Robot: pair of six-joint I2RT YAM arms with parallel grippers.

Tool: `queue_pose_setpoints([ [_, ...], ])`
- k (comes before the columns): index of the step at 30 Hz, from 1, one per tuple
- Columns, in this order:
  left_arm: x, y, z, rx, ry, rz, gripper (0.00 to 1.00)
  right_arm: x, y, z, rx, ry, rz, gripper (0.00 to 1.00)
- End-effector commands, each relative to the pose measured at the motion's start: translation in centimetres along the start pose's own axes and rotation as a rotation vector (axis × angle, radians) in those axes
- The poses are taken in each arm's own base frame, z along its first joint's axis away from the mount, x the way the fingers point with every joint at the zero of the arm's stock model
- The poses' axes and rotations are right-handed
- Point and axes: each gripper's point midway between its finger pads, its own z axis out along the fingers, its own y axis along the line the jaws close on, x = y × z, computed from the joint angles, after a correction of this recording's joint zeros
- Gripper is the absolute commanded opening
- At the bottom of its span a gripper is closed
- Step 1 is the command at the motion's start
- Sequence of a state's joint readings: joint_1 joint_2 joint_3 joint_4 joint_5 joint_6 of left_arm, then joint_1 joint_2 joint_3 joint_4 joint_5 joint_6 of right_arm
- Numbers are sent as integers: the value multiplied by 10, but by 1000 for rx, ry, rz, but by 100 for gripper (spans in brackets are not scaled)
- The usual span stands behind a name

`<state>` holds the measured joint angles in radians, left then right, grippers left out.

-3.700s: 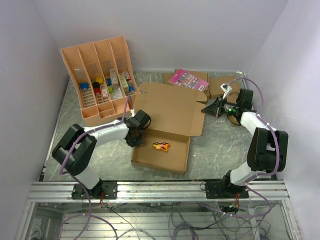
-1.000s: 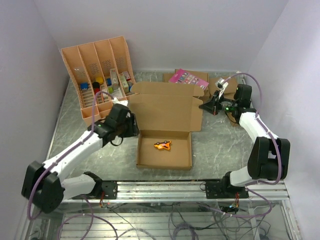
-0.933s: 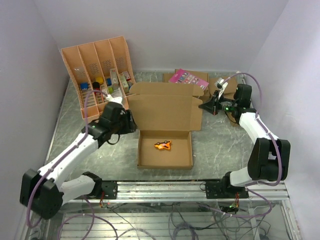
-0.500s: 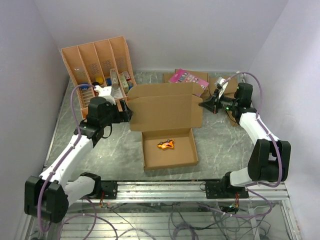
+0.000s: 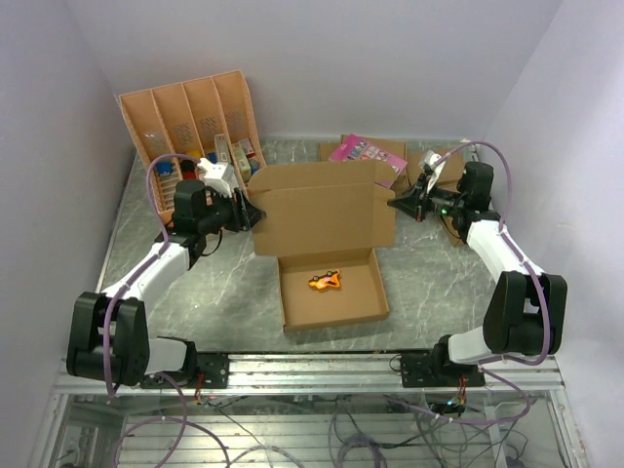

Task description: Fold the paper box

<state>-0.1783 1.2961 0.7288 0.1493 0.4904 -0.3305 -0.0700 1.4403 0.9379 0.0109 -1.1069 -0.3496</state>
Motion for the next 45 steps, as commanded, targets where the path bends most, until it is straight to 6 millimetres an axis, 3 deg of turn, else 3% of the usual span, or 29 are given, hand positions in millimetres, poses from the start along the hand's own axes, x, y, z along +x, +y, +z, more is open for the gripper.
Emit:
queue_pose_setpoints([
  [1, -19, -24, -5, 138, -80, 91, 48, -10, 2, -1, 1, -28, -60, 0],
  [7, -25, -28, -9, 140, -110, 136, 25, -13, 1, -2, 17, -35, -50, 0],
  [17, -45, -44, 1, -10, -169, 198, 8, -39, -2, 14, 185, -45, -15, 0],
  [22, -60, -49, 4, -113, -235, 193, 7, -55, -11, 24, 332, -74, -35, 0],
  [30, -84, -57, 18, -272, -298, 124, 7, -57, -12, 28, 498, -144, -41, 0],
  [38, -84, -61, 37, -383, -345, 125, 7, -68, -3, 30, 590, -226, -66, 0],
  [45, -94, -64, 33, -398, -431, 137, 7, -76, -2, 30, 698, -309, -84, 0],
])
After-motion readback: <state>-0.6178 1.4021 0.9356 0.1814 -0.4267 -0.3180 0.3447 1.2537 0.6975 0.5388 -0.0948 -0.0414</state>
